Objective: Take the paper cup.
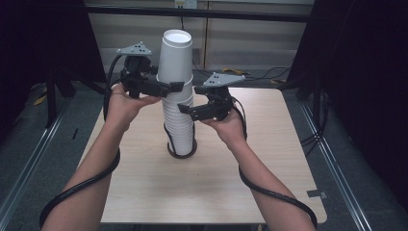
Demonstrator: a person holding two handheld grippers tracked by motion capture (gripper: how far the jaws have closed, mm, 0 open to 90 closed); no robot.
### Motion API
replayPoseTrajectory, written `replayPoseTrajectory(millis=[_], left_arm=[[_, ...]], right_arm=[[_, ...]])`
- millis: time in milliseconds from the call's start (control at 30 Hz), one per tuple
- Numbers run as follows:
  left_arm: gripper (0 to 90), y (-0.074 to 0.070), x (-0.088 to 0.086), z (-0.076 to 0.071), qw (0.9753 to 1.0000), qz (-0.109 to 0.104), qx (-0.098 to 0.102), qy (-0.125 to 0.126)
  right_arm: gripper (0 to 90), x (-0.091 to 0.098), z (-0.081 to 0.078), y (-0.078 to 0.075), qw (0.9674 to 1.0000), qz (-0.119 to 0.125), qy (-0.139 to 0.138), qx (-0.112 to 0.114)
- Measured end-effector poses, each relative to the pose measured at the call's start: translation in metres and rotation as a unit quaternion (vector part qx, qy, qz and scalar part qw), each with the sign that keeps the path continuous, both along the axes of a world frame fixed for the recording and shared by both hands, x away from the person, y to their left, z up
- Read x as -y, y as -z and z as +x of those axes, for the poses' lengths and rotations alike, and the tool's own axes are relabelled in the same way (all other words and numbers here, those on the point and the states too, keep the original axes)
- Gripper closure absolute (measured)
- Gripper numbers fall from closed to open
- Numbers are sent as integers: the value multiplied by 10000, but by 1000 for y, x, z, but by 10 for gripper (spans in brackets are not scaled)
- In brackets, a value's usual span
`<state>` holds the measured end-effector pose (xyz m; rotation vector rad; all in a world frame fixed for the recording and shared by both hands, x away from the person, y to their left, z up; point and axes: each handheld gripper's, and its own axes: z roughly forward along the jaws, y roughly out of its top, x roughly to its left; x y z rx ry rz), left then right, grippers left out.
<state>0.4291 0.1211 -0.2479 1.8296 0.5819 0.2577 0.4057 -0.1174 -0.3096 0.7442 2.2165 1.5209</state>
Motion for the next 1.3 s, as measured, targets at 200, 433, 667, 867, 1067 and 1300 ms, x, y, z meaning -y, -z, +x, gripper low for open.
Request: replayPoseTrajectory(millis=[200,433,667,867,1067,1300], left_arm=[[117,2,-2,1,9999,-167,22,-16],[128,2,-2,0,9998,-211,41,5],[135,-1,-4,0,9996,-287,73,-14],[134,-6,-6,-1,9994,-320,121,-25],[134,-10,-6,-2,9991,-404,156,-14],[136,-17,-8,-3,9987,-458,216,-19]], right_arm=[[145,1,0,0,10000,-12,13,-7],[143,3,1,2,10000,-13,51,-36],[139,3,1,3,10000,-25,12,-55],[137,3,1,3,10000,-43,6,-67],[137,2,1,3,10000,-55,-13,-64],[137,2,1,3,10000,-45,-8,-80]])
